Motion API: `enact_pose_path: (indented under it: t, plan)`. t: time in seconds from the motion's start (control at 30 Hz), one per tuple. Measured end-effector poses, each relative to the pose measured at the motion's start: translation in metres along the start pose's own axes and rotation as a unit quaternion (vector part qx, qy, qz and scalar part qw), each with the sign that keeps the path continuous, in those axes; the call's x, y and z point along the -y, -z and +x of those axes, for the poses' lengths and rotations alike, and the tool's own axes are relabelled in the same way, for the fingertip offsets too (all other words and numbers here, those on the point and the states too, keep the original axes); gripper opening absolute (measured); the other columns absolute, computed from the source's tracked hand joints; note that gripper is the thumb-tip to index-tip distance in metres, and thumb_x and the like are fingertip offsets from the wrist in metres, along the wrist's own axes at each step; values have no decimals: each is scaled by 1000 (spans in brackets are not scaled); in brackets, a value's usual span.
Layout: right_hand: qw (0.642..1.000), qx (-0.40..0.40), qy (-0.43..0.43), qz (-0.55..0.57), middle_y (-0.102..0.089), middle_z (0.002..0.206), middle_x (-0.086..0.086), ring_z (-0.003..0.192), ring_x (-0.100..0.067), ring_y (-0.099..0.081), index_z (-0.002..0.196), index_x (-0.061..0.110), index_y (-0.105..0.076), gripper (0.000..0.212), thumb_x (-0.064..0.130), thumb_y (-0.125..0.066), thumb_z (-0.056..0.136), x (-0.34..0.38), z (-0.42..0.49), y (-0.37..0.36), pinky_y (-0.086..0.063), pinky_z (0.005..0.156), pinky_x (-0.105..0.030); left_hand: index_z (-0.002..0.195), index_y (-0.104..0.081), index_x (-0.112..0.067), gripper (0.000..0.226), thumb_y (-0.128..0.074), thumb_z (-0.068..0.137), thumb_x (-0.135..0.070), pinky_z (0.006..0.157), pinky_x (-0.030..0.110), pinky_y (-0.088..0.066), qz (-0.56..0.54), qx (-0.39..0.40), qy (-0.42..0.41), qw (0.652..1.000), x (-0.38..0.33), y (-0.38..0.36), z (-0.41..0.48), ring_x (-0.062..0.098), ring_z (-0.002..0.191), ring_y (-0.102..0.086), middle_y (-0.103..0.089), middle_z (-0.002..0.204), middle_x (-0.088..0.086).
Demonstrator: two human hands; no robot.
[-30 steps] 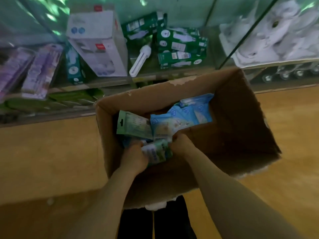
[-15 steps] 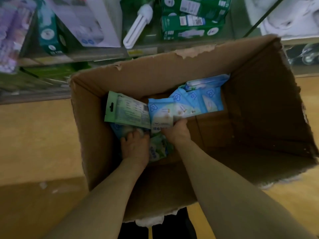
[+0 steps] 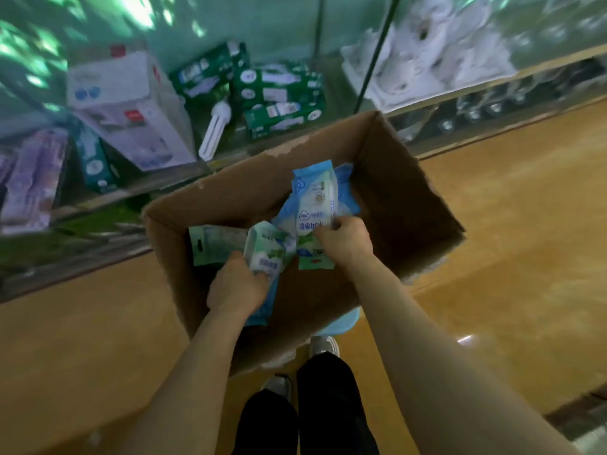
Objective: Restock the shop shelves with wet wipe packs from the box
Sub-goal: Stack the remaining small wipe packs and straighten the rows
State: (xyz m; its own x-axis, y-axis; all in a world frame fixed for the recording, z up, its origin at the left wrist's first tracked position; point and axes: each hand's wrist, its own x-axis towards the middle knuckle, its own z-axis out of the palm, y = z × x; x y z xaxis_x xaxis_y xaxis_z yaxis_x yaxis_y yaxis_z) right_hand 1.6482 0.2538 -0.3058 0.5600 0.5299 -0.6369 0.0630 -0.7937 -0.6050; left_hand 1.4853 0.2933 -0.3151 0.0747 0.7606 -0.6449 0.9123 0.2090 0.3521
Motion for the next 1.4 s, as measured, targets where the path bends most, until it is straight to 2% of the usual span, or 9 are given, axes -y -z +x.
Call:
enact_pose_path:
  t: [0.2, 0.37, 0.53, 0.73, 0.87, 1.0, 1.23, 1.33, 1.4]
  plan:
    - [982, -130, 28, 133, -65, 79, -4, 76, -23, -66, 74, 17, -55, 19, 29, -63, 87, 3, -106, 55, -57, 66, -43, 105, -48, -13, 22, -57, 92, -28, 72, 37, -44, -38, -81, -148, 985, -54, 44, -86, 29, 85, -53, -52, 93, 2]
    - [944, -243, 38, 220, -70, 83, -14, 77, -34, -68, 85, 5, -66, 23, 28, -65, 81, -16, -198, 112, -55, 63, -55, 98, -46, -14, 20, -58, 90, -27, 71, 34, -39, -65, -77, -278, 955, -102, 52, -170, 25, 82, -48, -51, 92, 2]
    - [895, -350, 33, 274, -70, 82, -5, 77, -26, -69, 83, 14, -67, 13, 27, -64, 83, -48, -260, 177, -57, 67, -49, 104, -52, -14, 22, -59, 89, -28, 78, 38, -44, -69, -34, -405, 911, -161, 32, -252, 33, 97, -56, -60, 103, 8]
    - [826, -466, 25, 316, -70, 81, -3, 76, -23, -67, 82, 15, -67, 15, 30, -64, 82, -105, -320, 261, -56, 68, -47, 98, -51, -16, 19, -59, 88, -29, 68, 34, -41, -67, 33, -519, 851, -227, -22, -352, 24, 80, -52, -56, 89, 0]
    - [777, -534, 17, 332, -67, 74, -1, 68, -21, -63, 81, 12, -66, 14, 26, -65, 85, -153, -364, 314, -50, 57, -37, 98, -51, -17, 17, -58, 88, -29, 75, 40, -50, -74, 85, -565, 817, -260, -68, -422, 26, 83, -57, -58, 89, -2]
    - [731, -598, -3, 330, -70, 77, -3, 77, -26, -66, 82, 13, -68, 19, 31, -64, 80, -207, -404, 358, -56, 69, -46, 95, -52, -16, 16, -59, 87, -28, 76, 44, -51, -70, 140, -608, 779, -280, -119, -490, 27, 82, -59, -59, 85, -2]
    - [640, -692, -48, 330, -65, 66, 3, 68, -22, -66, 75, 15, -66, 13, 27, -65, 80, -283, -480, 411, -57, 63, -44, 95, -53, -17, 16, -59, 85, -28, 73, 46, -54, -69, 239, -662, 707, -295, -200, -600, 32, 82, -62, -64, 86, 2]
    - [604, -726, -62, 324, -64, 67, 0, 60, -14, -61, 74, 16, -65, 14, 27, -65, 82, -309, -510, 424, -50, 51, -31, 96, -49, -20, 15, -59, 88, -29, 62, 34, -48, -55, 268, -689, 671, -299, -228, -643, 21, 73, -59, -60, 82, -4]
    - [578, -749, -82, 314, -66, 68, 2, 62, -13, -62, 76, 17, -66, 14, 29, -65, 82, -324, -528, 431, -49, 53, -28, 95, -46, -22, 14, -58, 89, -29, 53, 29, -36, -48, 288, -701, 650, -300, -244, -670, 9, 64, -51, -52, 76, -11]
